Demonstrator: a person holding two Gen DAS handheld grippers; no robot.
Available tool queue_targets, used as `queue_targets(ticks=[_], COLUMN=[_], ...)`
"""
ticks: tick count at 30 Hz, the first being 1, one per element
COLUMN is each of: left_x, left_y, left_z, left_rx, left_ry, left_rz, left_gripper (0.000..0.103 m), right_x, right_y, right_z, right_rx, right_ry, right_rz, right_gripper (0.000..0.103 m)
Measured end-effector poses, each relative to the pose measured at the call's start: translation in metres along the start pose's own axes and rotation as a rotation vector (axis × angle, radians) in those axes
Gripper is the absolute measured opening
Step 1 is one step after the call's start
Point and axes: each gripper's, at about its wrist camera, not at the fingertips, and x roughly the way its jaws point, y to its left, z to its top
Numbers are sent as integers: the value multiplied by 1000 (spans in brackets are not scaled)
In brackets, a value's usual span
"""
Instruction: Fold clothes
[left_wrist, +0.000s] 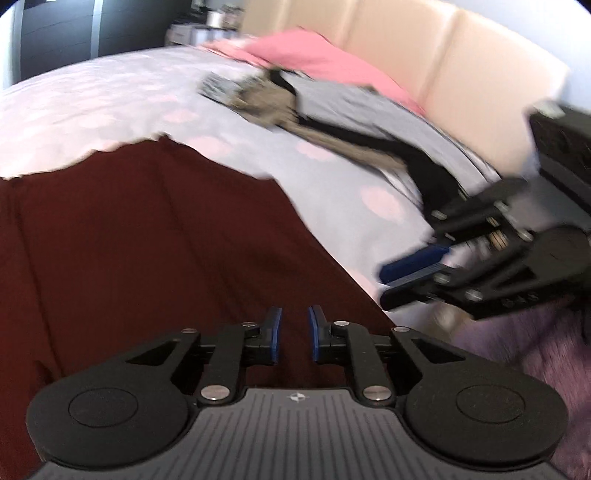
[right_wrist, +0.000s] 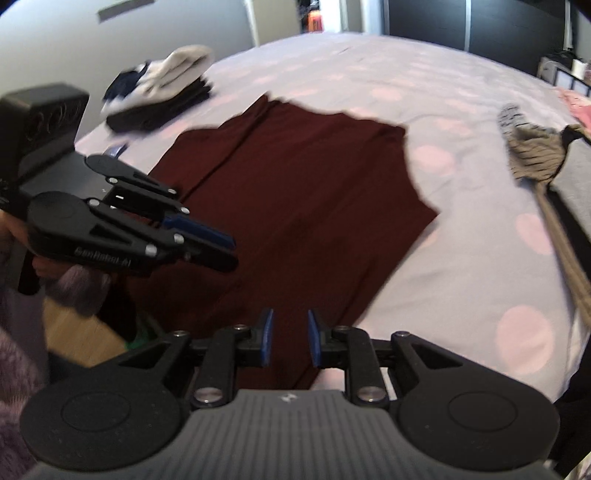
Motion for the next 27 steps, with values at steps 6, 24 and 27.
queue_targets(ticks=[6, 24, 27], left_x=[26, -57, -77], left_y=[-12, 73, 108], left_z=[-15, 6, 7], left_rx=[42, -225, -287], left_ry=[81, -69, -91], left_rz=[25, 239, 336], left_gripper=[13, 13, 15], right_x=[28, 21, 32], right_y=[7, 18, 23], right_z=[-13, 40, 62], right_rx=[-26, 33, 43], right_ry=[111, 2, -9], right_rz=[-46, -107, -96], right_gripper=[24, 26, 26])
